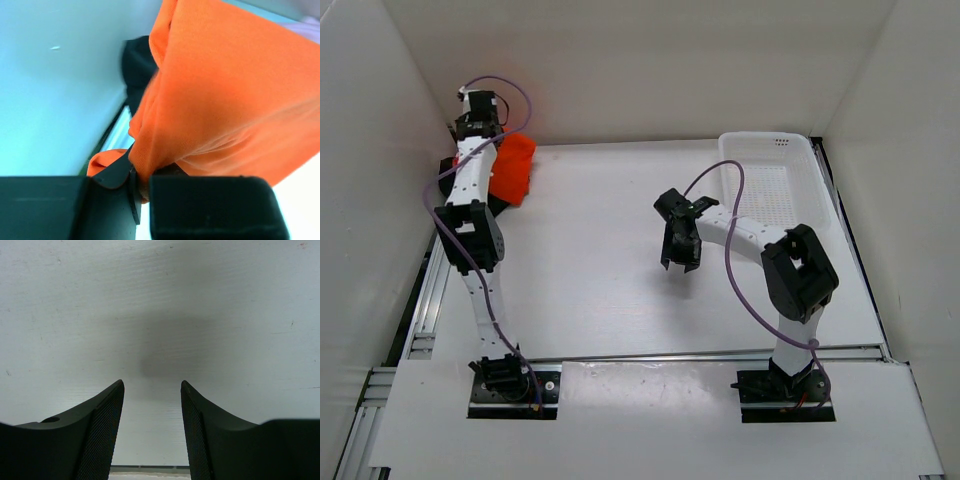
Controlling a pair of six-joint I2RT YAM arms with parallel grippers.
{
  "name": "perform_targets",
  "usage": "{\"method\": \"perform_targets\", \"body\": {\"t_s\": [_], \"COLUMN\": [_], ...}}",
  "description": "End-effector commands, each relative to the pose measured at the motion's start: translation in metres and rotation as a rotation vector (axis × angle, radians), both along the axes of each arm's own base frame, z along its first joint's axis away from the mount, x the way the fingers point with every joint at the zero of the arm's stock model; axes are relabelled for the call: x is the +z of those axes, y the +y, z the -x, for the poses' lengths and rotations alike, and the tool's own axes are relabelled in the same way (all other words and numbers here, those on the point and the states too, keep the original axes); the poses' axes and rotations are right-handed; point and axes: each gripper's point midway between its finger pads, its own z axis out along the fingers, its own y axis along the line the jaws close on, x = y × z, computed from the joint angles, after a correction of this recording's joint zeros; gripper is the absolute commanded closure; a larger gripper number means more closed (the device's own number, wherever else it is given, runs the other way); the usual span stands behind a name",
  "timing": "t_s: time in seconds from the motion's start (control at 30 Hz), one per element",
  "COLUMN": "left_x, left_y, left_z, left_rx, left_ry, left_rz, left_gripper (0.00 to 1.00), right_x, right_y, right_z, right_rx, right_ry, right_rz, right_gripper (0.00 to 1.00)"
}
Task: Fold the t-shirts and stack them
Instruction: Put the neatly folded tshirt into the corner of the board with the left arm
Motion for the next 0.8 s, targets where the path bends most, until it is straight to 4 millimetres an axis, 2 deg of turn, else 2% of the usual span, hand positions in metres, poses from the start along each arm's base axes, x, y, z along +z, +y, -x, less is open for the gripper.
{"method": "perform_targets", "body": {"t_s": [0.0, 0.07, 0.2, 0.33, 0.43, 0.47, 0.5, 0.53, 0.57, 0.63, 0.73, 0.77], "left_x": [0.079, 0.076, 0.056, 0.011, -0.007, -0.019, -0.023, -0.023, -0.033, -0.014, 0.003, 0.016], "left_y": [0.032, 0.042, 0.062, 0.094, 0.106, 0.114, 0.116, 0.127, 0.129, 0.14, 0.138, 0.13], "left_z": [0.017, 0.018, 0.016, 0.015, 0.009, 0.008, 0.005, 0.004, 0.002, -0.002, 0.003, 0.004], "left_rx": [0.068, 0.079, 0.108, 0.168, 0.189, 0.21, 0.218, 0.244, 0.254, 0.281, 0.282, 0.262], "left_ry": [-0.167, -0.166, -0.141, -0.074, -0.061, -0.047, -0.05, -0.067, -0.056, -0.116, -0.142, -0.156], "left_rz": [-0.028, -0.023, -0.017, -0.018, -0.022, -0.029, -0.036, -0.051, -0.057, -0.08, -0.084, -0.077], "left_gripper": [0.9, 0.9, 0.9, 0.89, 0.38, 0.09, 0.0, 0.0, 0.0, 0.0, 0.0, 0.0], "right_x": [0.018, 0.018, 0.021, 0.023, 0.022, 0.025, 0.025, 0.027, 0.027, 0.027, 0.03, 0.032], "right_y": [-0.003, 0.0, 0.003, 0.005, 0.003, 0.004, 0.002, 0.004, 0.003, 0.004, 0.006, 0.007], "right_z": [-0.005, -0.006, -0.01, -0.014, -0.012, -0.012, -0.01, -0.012, -0.012, -0.013, -0.015, -0.017], "right_rx": [0.004, 0.006, 0.015, 0.026, 0.036, 0.036, 0.036, 0.036, 0.045, 0.045, 0.045, 0.045], "right_ry": [-0.047, -0.042, -0.043, -0.039, -0.032, -0.033, -0.024, -0.031, -0.032, -0.026, -0.035, -0.042], "right_rz": [-0.004, -0.012, -0.009, -0.003, 0.007, 0.006, 0.013, 0.007, 0.009, 0.014, 0.007, 0.002], "right_gripper": [0.46, 0.46, 0.46, 0.46, 0.45, 0.45, 0.45, 0.45, 0.45, 0.45, 0.45, 0.45]}}
